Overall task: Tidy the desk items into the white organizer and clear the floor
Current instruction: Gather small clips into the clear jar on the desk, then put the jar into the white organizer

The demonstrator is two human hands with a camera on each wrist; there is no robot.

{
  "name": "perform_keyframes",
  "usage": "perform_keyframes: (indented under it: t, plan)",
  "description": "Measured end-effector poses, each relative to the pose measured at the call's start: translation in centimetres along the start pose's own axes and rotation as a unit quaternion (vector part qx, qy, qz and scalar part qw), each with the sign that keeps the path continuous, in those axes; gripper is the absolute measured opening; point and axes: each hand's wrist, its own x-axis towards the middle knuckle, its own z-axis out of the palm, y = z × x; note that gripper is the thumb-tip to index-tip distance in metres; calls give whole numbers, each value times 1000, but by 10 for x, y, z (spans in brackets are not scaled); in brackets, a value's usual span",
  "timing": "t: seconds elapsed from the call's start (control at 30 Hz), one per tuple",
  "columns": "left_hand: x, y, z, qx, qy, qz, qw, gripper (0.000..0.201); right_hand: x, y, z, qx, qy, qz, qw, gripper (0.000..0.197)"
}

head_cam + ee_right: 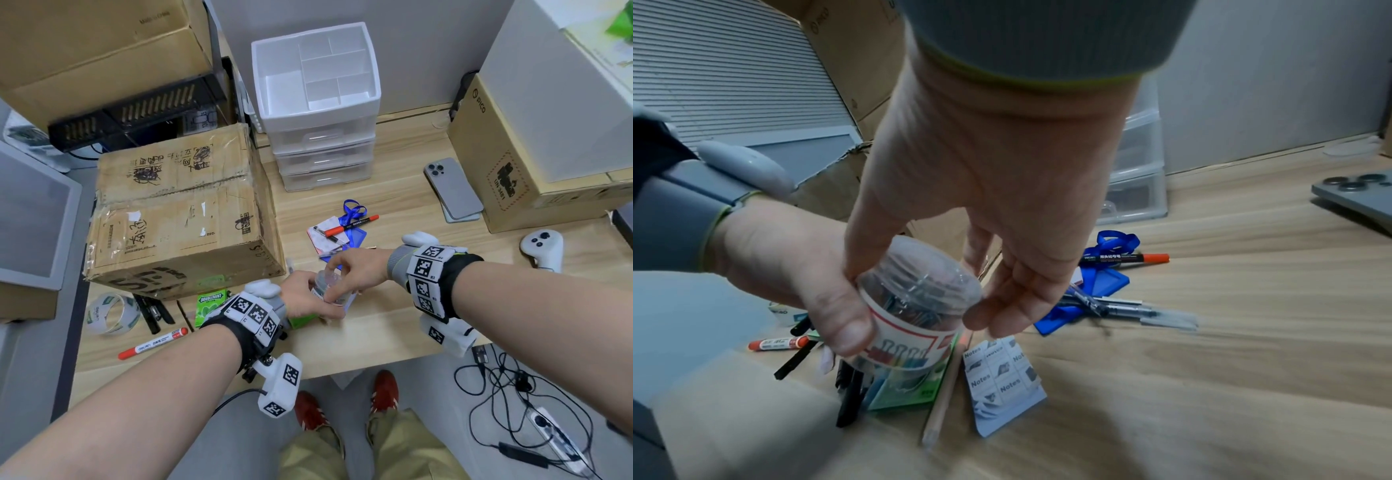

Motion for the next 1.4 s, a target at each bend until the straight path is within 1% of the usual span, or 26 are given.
perform_keyframes:
  t: [0.1, 0.2, 0.27, 0.33, 0.43, 0.47, 0.53, 0.6, 0.63, 0.67, 0.73, 0.8, 0.83, 0.87, 0.93, 0.97, 1.0, 1.07, 1.1, 1.17, 1.23, 1.3, 1.37, 1.4]
  plan:
    - [0, 1, 2, -1, -3, 2, 1000, 27, 0, 0, 3, -27, 1, 27, 999, 64]
    - [-2, 2, 7, 15, -5, 8, 1000, 27, -1, -3, 5, -60, -21, 49, 997, 70]
    - [-2, 6, 7, 21, -6, 6, 1000, 26, -1, -3, 1, -63, -22, 54, 996, 69]
    - [-1, 13, 3, 17, -9, 7, 1000, 31, -4, -3, -6, -51, -9, 50, 997, 64]
    - [1, 34, -9, 26, 5, 7, 1000, 46, -13, -9, -20, -24, 14, 35, 999, 59]
    - [3, 43, -13, 30, 7, 10, 999, 48, -14, -10, -26, -8, 24, 28, 999, 59]
    - [4, 71, -27, 41, 8, 17, 999, 43, -22, -19, -45, 14, 60, 10, 998, 57]
    - [3, 102, -45, 46, 17, 33, 998, 28, -29, -32, -70, 19, 116, -7, 993, 57]
    - [3, 115, -53, 50, 24, 43, 997, 20, -30, -36, -81, 34, 143, -13, 989, 61]
    - [4, 127, -61, 62, 34, 53, 996, 19, -33, -41, -93, 52, 165, -18, 985, 67]
    - [0, 152, -87, 55, 56, 77, 994, 23, -38, -61, -123, 42, 203, -40, 977, 73]
    - [-3, 171, -113, 64, 77, 103, 990, 25, -42, -80, -152, 7, 237, -65, 969, 67]
    - [-2, 179, -128, 76, 104, 117, 985, 35, -43, -91, -167, -2, 258, -77, 963, 63]
    - [-2, 185, -143, 90, 144, 122, 978, 48, -42, -102, -180, -6, 281, -86, 956, 61]
    - [-1, 192, -169, 115, 229, 111, 960, 69, -35, -119, -200, -18, 331, -101, 938, 57]
    - [2, 192, -181, 121, 258, 108, 953, 72, -29, -126, -207, -26, 355, -111, 928, 55]
    - [4, 194, -193, 126, 278, 107, 946, 68, -20, -134, -216, -31, 373, -121, 919, 53]
    - [8, 196, -208, 163, 285, 102, 939, 50, -2, -147, -227, -33, 394, -134, 909, 52]
    - [14, 195, -213, 192, 276, 90, 937, 48, 9, -153, -233, -36, 398, -136, 907, 53]
    - [22, 190, -216, 233, 262, 70, 934, 59, 23, -160, -236, -50, 402, -134, 905, 56]
    - [36, 182, -215, 238, 265, 58, 933, 70, 43, -162, -238, -63, 404, -128, 903, 57]
    - [46, 174, -212, 252, 268, 60, 928, 78, 59, -161, -237, -77, 405, -122, 903, 57]
    - [54, 167, -211, 270, 268, 66, 923, 82, 73, -159, -237, -97, 395, -116, 906, 57]
    - [57, 163, -211, 282, 274, 78, 916, 81, 76, -157, -235, -110, 389, -113, 908, 56]
